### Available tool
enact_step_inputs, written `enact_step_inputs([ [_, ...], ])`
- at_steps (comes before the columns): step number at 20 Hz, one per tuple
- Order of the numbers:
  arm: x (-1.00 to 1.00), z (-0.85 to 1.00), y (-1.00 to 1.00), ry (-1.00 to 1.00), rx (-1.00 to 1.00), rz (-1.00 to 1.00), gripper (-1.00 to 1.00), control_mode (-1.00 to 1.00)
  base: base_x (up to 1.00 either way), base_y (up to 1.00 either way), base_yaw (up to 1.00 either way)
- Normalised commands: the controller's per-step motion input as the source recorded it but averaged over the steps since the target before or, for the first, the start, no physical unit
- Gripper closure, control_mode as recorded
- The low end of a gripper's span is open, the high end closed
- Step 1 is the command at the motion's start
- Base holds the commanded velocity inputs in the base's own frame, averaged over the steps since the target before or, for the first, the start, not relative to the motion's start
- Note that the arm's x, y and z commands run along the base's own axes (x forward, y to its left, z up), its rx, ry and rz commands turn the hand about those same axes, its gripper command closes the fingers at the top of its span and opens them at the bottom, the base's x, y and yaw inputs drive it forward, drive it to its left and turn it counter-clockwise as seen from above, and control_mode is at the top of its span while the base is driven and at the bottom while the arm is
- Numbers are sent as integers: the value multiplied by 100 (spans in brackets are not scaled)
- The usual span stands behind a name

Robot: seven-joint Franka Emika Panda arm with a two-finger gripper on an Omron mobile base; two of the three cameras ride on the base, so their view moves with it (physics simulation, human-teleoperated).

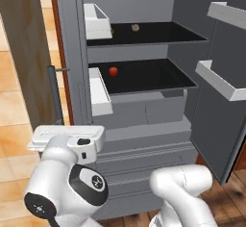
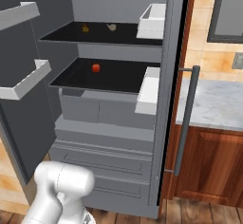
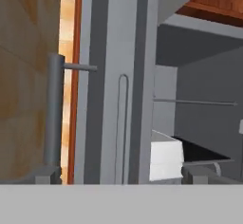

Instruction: Place the garlic in the correct fridge rack based on whether it is a fruit or vegetable. Finally, close the fridge door.

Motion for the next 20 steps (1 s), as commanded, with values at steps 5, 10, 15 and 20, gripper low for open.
enact_step_inputs([
  [5, 51, -6, 31, 0, 0, -21, -100, -100, 0, 0, 0],
  [10, 41, -1, 19, 0, -1, -17, -100, -100, 0, 0, 0],
  [15, 35, 0, 3, 0, 0, -9, -100, -100, 0, 0, 0],
  [20, 36, -1, 0, 0, 0, -5, -100, -100, 0, 0, 0],
])
